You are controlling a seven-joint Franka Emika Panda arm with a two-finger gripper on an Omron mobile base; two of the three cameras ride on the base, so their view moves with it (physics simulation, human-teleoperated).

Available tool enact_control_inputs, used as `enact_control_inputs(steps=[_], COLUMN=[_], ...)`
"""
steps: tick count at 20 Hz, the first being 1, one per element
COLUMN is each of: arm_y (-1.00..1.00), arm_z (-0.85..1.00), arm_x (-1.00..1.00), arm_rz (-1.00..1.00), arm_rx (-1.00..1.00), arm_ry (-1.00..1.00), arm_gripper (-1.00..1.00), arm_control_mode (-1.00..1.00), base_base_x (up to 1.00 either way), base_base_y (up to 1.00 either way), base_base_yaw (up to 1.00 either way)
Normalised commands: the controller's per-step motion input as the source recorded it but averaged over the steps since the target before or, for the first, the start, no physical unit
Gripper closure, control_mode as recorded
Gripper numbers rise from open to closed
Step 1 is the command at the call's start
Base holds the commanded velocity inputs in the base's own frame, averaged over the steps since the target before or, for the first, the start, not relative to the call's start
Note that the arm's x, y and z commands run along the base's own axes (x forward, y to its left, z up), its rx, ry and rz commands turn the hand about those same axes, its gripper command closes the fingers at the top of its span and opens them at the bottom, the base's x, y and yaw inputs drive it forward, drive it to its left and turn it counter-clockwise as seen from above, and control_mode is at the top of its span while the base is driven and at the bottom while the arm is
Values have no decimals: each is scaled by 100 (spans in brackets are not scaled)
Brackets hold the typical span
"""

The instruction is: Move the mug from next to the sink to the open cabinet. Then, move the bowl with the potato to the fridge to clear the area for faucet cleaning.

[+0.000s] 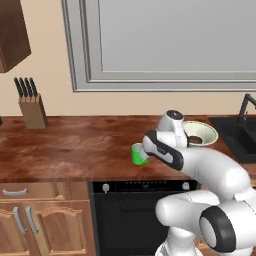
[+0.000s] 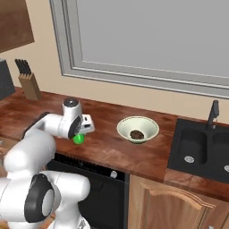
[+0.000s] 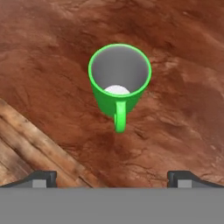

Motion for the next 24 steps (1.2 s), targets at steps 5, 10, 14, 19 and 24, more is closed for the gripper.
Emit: enact_control_inputs(steps=[5, 10, 14, 19, 24], arm_y=[0, 0, 0, 0, 7], arm_z=[-38, -24, -16, -18, -29], arm_x=[0, 12, 47, 45, 29], arm_rz=[0, 0, 0, 0, 0], arm_rx=[1, 6, 10, 2, 0], arm_ry=[9, 1, 0, 0, 5], arm_gripper=[-100, -100, -100, -100, -100], arm_control_mode=[-100, -100, -100, -100, -100], base_base_x=[0, 0, 0, 0, 0], base_base_y=[0, 0, 0, 0, 0], base_base_yaw=[0, 0, 0, 0, 0])
